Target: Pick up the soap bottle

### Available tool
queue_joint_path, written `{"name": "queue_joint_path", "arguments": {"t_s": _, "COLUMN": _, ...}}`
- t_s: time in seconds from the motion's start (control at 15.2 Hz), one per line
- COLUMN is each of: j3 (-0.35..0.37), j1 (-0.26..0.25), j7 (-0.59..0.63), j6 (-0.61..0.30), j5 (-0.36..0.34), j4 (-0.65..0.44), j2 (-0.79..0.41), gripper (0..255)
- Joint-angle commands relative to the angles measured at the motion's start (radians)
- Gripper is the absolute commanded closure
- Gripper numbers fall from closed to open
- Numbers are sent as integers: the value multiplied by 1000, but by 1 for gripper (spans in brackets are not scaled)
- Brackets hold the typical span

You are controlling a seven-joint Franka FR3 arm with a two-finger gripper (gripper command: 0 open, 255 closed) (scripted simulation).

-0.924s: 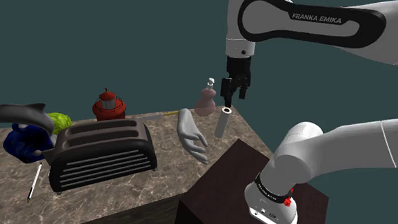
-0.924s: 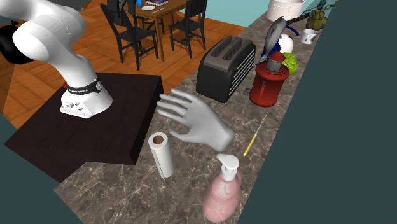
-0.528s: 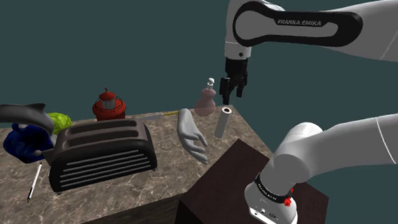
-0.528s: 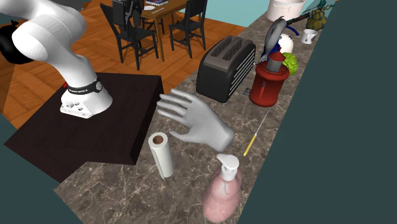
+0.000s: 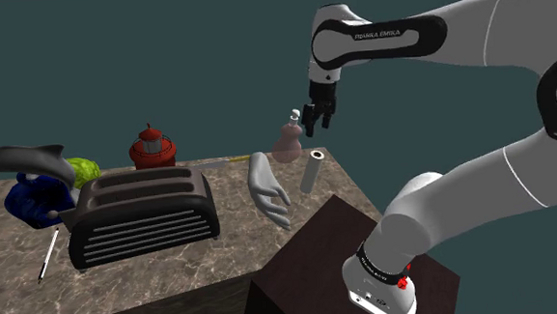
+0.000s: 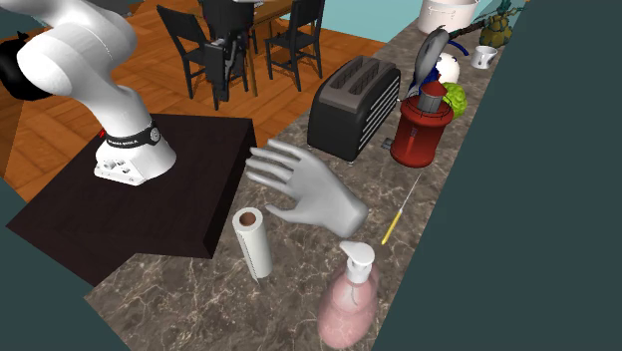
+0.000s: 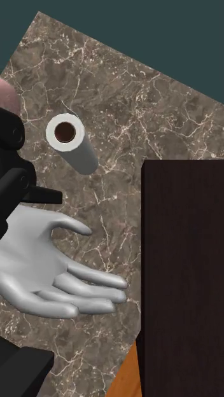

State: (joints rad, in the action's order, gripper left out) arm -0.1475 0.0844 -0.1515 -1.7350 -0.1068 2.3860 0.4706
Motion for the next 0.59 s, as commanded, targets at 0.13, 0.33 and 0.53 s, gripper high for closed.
{"name": "queue_joint_path", "arguments": {"t_s": 0.13, "j3": -50, "j1": 15, "j7": -69, "j6": -94, "j5": -16, "j4": -53, "j2": -117, "gripper": 0}}
{"name": "queue_joint_path", "arguments": {"t_s": 0.33, "j3": -86, "j1": 26, "j7": -125, "j6": -154, "j5": -16, "j4": -110, "j2": -213, "gripper": 0}}
{"name": "queue_joint_path", "arguments": {"t_s": 0.53, "j3": -118, "j1": 36, "j7": -182, "j6": -206, "j5": -3, "j4": -178, "j2": -313, "gripper": 0}}
